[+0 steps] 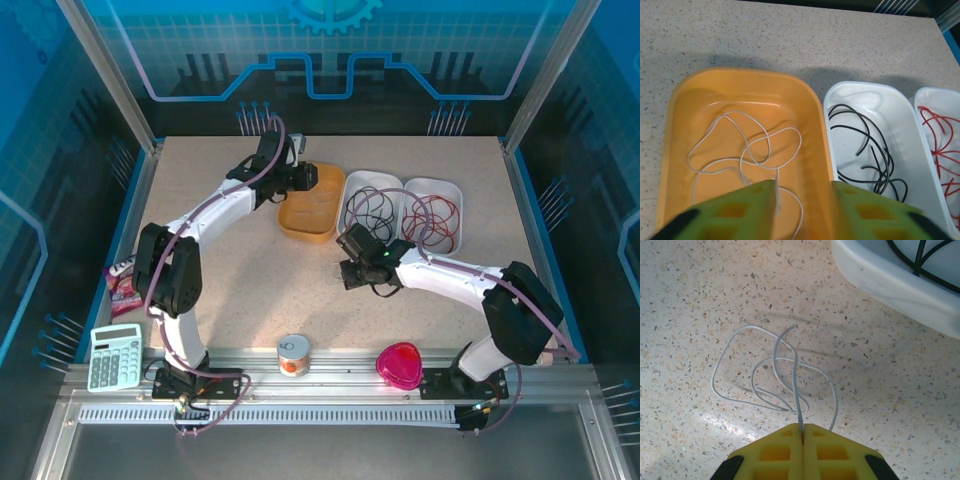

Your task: Untangle the cables

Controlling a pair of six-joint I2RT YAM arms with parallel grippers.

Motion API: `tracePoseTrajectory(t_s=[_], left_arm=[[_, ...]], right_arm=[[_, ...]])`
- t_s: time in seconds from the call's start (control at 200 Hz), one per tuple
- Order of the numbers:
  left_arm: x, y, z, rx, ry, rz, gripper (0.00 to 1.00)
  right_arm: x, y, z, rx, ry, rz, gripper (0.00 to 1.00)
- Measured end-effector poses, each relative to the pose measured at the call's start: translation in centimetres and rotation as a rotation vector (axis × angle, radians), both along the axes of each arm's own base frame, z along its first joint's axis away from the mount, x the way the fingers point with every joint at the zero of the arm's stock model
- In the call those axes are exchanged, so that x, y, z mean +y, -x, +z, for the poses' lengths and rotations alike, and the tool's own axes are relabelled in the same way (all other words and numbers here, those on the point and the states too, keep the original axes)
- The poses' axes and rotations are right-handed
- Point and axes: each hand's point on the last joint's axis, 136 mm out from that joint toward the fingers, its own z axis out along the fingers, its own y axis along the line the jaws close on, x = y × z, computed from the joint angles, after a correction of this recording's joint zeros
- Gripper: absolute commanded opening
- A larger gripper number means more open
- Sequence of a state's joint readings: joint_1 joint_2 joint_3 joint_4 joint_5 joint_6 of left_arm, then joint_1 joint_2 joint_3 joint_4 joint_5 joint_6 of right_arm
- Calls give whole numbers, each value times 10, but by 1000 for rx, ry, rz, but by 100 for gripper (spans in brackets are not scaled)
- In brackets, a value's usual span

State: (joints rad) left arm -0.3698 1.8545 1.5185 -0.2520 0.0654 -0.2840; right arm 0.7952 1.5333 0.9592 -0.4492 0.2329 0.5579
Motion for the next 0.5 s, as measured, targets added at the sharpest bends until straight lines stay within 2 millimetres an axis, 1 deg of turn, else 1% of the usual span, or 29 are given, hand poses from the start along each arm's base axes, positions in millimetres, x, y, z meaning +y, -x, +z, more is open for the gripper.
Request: tracePoseTrajectory(t_s=[0.185,0.27,0.295,0.375,0.42,0.5], left_arm=[[3,0,-2,4,-19,17,63],[6,1,-3,7,-29,25,73],[7,2,-3,9,-29,30,78],[13,11,0,6,-42,35,88],[17,17,4,3,-42,48,98],[27,31,16,-22,-46,71,99]], right_arm=[[0,0,1,-3,0,-2,0],[0,0,1,-3,0,-2,0],[0,0,1,-4,-1,-2,0],[0,0,1,-5,-2,-1,0],[0,-1,2,-6,-3,-2,0],[0,-1,5,-11,-8,-2,0]])
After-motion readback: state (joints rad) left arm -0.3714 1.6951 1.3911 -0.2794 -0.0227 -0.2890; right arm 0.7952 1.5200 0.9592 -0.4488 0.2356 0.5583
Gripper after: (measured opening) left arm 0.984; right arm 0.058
